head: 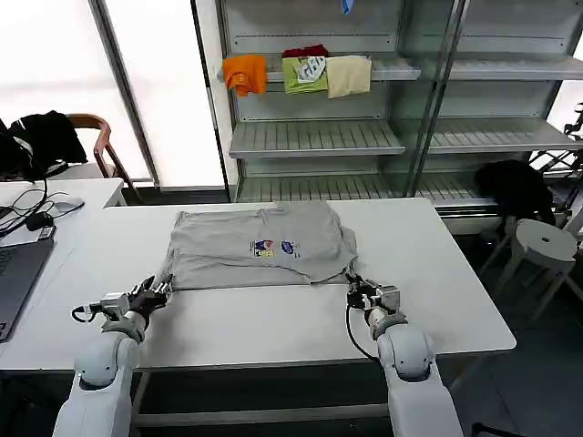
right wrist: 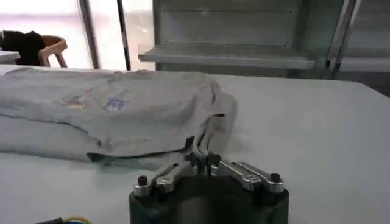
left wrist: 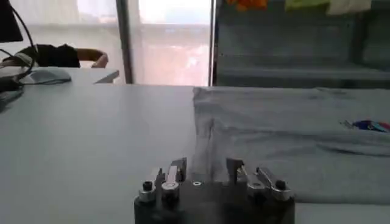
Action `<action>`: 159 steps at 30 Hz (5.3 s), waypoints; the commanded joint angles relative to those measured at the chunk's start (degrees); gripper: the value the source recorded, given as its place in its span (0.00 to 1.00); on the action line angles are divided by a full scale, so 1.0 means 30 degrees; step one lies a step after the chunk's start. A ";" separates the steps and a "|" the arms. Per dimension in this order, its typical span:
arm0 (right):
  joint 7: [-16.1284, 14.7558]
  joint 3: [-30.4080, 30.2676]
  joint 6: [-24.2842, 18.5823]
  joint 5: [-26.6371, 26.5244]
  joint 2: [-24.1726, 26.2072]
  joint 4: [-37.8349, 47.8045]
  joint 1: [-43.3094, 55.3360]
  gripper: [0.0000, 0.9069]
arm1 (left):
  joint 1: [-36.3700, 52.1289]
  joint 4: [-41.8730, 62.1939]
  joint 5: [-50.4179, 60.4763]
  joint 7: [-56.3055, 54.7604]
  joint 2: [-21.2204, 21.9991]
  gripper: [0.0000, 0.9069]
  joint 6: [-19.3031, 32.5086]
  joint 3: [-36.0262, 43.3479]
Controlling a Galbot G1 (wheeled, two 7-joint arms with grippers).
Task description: Fold and organize the clothes.
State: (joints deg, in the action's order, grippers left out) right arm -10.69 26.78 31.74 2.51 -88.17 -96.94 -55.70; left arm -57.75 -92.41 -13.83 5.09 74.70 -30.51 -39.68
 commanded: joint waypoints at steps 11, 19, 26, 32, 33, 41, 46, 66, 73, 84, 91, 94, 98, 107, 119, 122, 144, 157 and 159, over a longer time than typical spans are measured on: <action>0.0414 -0.0039 0.0506 -0.1571 0.0662 -0.3465 -0.2335 0.00 | -0.1905 -0.3344 -0.0561 0.0157 -0.0147 0.00 -0.0282 -0.0572; 0.0808 0.0125 0.0543 -0.1691 0.1445 -0.7234 -0.5597 0.00 | -0.5622 -0.6593 -0.1668 0.0307 -0.0906 0.00 -0.0832 -0.1633; 0.1136 -0.0353 0.0526 -0.1418 0.1611 -0.8873 -0.8272 0.00 | -0.9011 -0.8858 -0.2525 0.0518 -0.0669 0.00 -0.0835 -0.3323; 0.1116 -0.0553 0.0519 -0.1376 0.1899 -0.9874 -0.9760 0.00 | -1.0545 -0.9981 -0.2759 0.0549 -0.0129 0.00 -0.0833 -0.4021; 0.1070 -0.0563 0.0516 -0.1363 0.1985 -1.0004 -0.9854 0.00 | -1.0641 -0.9980 -0.2718 0.0527 -0.0090 0.00 -0.0834 -0.4074; 0.0657 -0.0693 0.0470 -0.0754 0.2015 -0.9900 -1.0298 1.00 | -1.0819 -0.9972 -0.2456 -0.0210 0.0127 1.00 -0.0825 -0.3943; 0.1273 -0.0821 0.0152 -0.0779 0.1830 -1.0150 -1.0255 1.00 | -1.0553 -0.9851 -0.2257 -0.0563 0.0326 1.00 -0.0787 -0.3859; 0.0729 -0.1345 0.0526 -0.1001 0.0691 -0.4660 0.1176 1.00 | -0.1285 -0.5903 -0.2263 0.0312 -0.0946 1.00 -0.0865 -0.2212; -0.0332 -0.0951 -0.0245 0.0008 -0.1956 0.6904 0.8643 1.00 | 0.4449 0.0843 -0.0652 0.2477 -0.0917 1.00 -0.0836 -0.0052; -0.2094 0.0854 -0.5512 0.1362 -0.2277 1.9667 1.3750 1.00 | 0.7836 0.6700 0.1864 0.3955 -0.0863 1.00 0.0215 0.0359; -0.3548 0.0714 -0.5877 0.0871 -0.2277 2.0365 1.4030 1.00 | 0.7920 0.7843 0.2914 0.4179 -0.0617 1.00 0.0480 0.0233; -0.3895 0.0702 -0.5903 0.0925 -0.2277 2.0505 1.4110 1.00 | 0.7833 0.7989 0.3394 0.4286 -0.0427 1.00 0.0612 0.0163; -0.4043 0.0657 -0.5837 0.0872 -0.2277 2.0202 1.4069 1.00 | 0.7727 0.8003 0.3431 0.4331 -0.0441 1.00 0.0663 0.0126; -0.3928 0.0304 -0.5650 0.1090 -0.2277 1.9226 1.3505 0.93 | 0.7378 0.7994 0.3413 0.4356 -0.0707 0.91 0.0634 0.0080; -0.3621 -0.0444 -0.4511 0.1597 -0.2277 1.6399 1.2560 0.00 | 0.7532 0.9061 0.3577 0.4412 -0.1079 0.02 0.0617 0.0133; -0.3502 -0.0461 -0.4333 0.1759 -0.2277 1.6109 1.2439 0.00 | 0.7591 0.9154 0.3655 0.4470 -0.1074 0.01 0.0552 0.0165; -0.2534 -0.0312 -0.4510 0.2992 -0.2277 1.5799 1.2091 1.00 | 0.7745 0.9700 0.4202 0.4663 -0.0989 0.01 0.0476 0.0187; -0.2333 -0.0204 -0.4692 0.3510 -0.2277 1.7461 1.2565 0.00 | 0.7592 0.9256 0.4152 0.4703 -0.0941 0.01 0.0529 0.0182; -0.2541 -0.0231 -0.4873 0.3498 -0.2277 1.7654 1.2575 0.00 | 0.7576 0.9155 0.4152 0.4714 -0.0904 0.01 0.0518 0.0185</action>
State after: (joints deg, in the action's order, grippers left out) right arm -18.26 26.06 17.90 12.36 -92.19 -46.61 -18.16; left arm -34.94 -64.33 -1.48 19.07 71.80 -28.80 -39.27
